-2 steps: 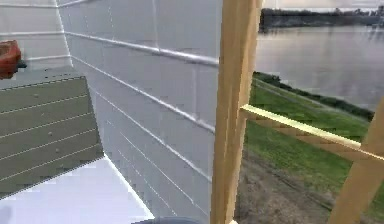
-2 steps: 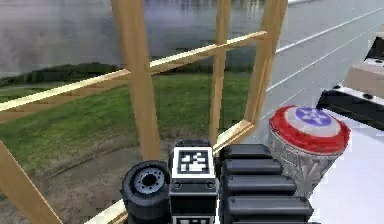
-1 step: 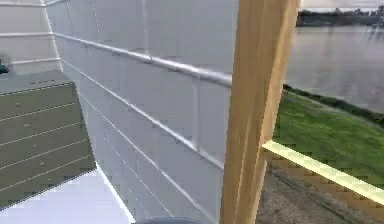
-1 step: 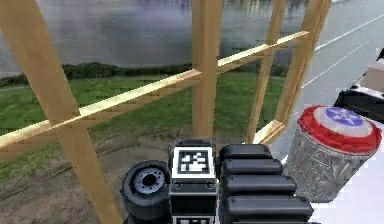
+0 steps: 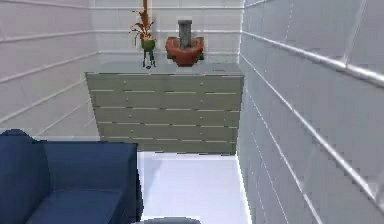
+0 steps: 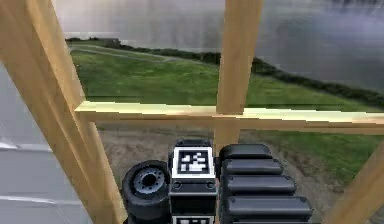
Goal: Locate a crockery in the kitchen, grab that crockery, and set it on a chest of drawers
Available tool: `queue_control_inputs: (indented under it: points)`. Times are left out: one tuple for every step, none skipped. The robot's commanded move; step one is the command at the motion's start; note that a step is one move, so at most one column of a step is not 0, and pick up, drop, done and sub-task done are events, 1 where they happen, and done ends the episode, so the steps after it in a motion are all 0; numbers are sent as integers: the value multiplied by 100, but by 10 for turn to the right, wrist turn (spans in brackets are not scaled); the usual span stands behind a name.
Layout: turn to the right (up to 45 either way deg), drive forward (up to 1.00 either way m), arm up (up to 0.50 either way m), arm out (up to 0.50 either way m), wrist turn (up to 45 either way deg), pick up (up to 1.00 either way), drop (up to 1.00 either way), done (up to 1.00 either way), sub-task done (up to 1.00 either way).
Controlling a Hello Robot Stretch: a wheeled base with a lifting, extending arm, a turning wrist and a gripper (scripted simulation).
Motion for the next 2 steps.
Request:
queue_control_inputs:
  points:
    - [0, 100, 0, 0, 0, 0, 0, 0, 0]
    - [0, 40, 0, 0, 0, 0, 0, 0, 0]
